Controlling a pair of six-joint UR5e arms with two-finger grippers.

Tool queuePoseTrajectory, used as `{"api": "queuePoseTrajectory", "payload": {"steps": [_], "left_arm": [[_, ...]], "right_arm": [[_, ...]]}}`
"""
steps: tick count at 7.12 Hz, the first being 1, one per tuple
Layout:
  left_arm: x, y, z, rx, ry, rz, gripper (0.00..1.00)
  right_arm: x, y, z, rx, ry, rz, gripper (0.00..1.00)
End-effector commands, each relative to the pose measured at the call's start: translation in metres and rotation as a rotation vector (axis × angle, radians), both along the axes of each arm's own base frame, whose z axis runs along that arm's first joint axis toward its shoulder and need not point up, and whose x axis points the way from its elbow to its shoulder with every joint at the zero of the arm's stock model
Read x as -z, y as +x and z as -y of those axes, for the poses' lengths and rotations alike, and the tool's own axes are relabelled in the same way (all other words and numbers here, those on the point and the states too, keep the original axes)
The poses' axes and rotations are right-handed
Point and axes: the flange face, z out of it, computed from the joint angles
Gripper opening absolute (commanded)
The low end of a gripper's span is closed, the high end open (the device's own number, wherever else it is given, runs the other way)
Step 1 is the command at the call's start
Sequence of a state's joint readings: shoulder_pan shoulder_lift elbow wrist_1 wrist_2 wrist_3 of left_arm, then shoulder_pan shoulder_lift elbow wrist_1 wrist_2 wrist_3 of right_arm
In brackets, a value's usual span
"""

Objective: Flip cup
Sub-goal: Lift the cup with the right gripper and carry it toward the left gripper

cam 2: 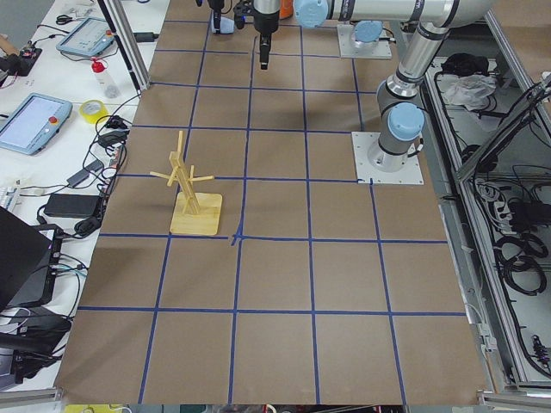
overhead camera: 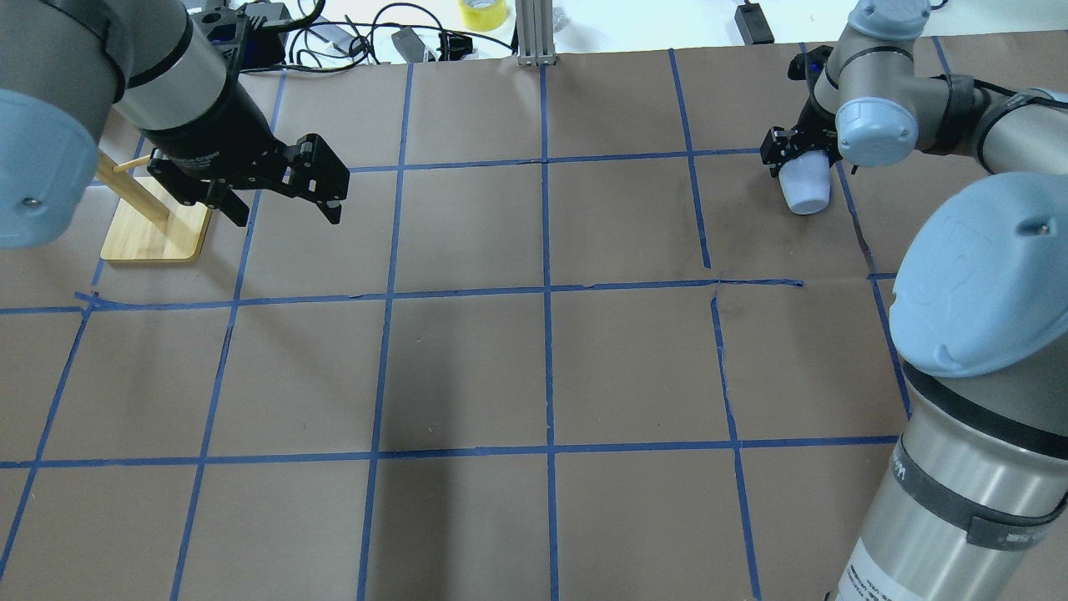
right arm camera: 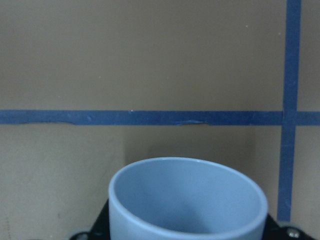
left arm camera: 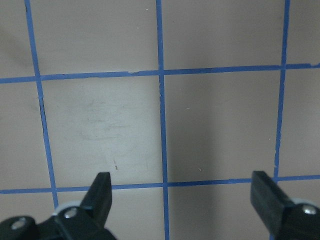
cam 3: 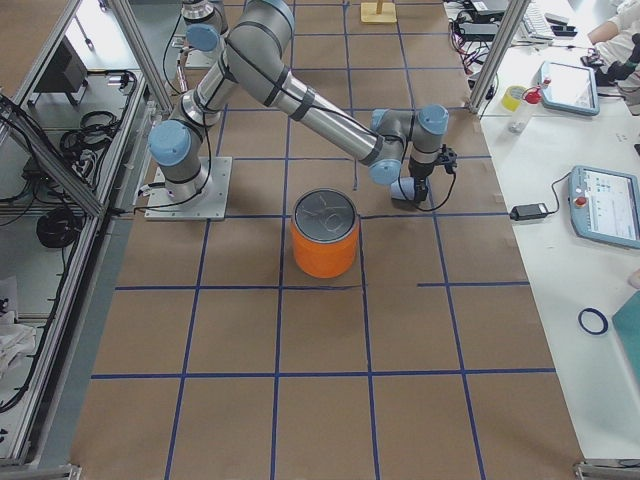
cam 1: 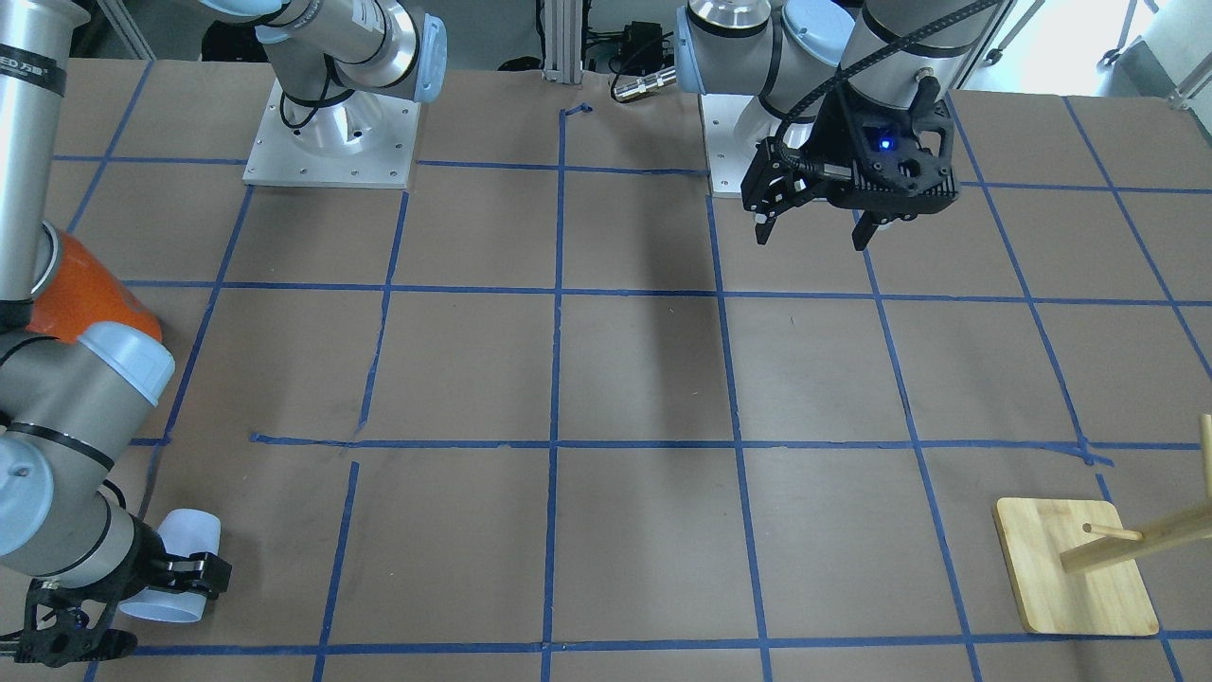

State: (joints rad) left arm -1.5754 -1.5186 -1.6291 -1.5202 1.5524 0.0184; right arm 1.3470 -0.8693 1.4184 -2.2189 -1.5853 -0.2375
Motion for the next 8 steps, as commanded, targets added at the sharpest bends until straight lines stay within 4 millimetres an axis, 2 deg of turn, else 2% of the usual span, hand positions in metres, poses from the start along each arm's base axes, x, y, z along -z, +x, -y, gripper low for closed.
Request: {"api": "queuePoseTrajectory", "payload": {"steps": [1,2,3,4,5,6,7,8], "left_arm": [[0.000,0.000,0.000,0.000,0.000,0.000,1.00],[0.000,0.000,0.000,0.000,0.000,0.000,1.00],[0.000,0.000,0.000,0.000,0.000,-0.002,1.00],[0.000,0.000,0.000,0.000,0.000,0.000,1.00],[-0.001,0.000,-0.001,0.000,-0.001,-0.002,1.00],[-0.001,0.000,-0.001,0.000,-0.002,-0.002,1.00],[-0.001,0.000,-0.001,0.000,-0.002,-0.002,1.00],[-0.001,0.000,-0.001,0.000,-0.002,-0.002,1.00]], "right_arm": [[-0.032,0.014,0.012,-0.023,-0.082,-0.015,0.29],[-0.064,0.069,0.011,-0.097,-0.121,-0.022,0.29],[-0.069,0.125,0.003,-0.222,-0.116,-0.034,0.19],[-0.063,0.153,0.000,-0.386,-0.110,-0.040,0.18],[-0.069,0.190,-0.008,-0.462,-0.117,-0.046,0.19],[-0.070,0.250,-0.023,-0.569,-0.130,-0.061,0.20],[-0.071,0.315,-0.043,-0.691,-0.191,-0.072,0.24],[-0.063,0.347,-0.055,-0.786,-0.199,-0.077,0.24]]}}
